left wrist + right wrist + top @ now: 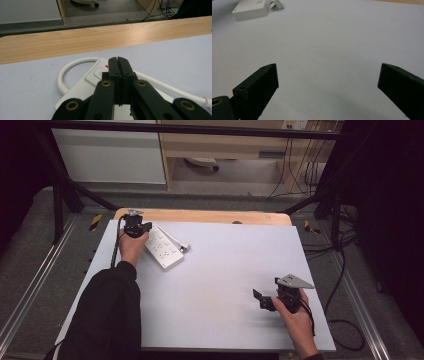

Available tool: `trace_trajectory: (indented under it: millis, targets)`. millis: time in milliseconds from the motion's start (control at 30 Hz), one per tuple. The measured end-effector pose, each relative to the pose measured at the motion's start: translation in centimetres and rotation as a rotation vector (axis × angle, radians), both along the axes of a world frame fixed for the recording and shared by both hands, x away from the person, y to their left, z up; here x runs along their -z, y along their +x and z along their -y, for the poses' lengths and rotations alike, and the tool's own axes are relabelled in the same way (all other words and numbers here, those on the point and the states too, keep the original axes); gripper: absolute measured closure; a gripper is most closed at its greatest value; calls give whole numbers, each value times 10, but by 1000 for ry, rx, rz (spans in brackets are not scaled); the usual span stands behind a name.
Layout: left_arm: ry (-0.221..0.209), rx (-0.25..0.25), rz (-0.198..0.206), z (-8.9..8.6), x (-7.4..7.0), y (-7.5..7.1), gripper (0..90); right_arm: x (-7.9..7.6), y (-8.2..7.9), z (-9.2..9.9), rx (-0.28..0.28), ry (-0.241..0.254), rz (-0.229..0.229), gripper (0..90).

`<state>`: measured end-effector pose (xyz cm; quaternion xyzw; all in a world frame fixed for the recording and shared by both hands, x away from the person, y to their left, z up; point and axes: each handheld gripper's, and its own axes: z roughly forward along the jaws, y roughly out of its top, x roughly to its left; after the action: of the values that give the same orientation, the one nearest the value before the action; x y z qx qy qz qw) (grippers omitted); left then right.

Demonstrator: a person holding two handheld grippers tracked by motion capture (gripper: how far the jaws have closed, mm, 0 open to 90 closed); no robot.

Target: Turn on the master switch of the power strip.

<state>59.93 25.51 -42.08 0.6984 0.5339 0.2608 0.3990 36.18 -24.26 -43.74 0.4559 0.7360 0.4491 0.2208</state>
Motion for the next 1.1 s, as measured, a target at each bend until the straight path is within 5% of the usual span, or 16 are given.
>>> trace_trajectory:
  millis: [667, 1100]
  targets:
    - [4, -31, 8, -7, 18, 13, 900, 2, 0, 3, 15, 7, -10, 36]
    - [61, -22, -3, -3, 16, 17, 900, 3, -1, 4, 18, 7, -15, 36]
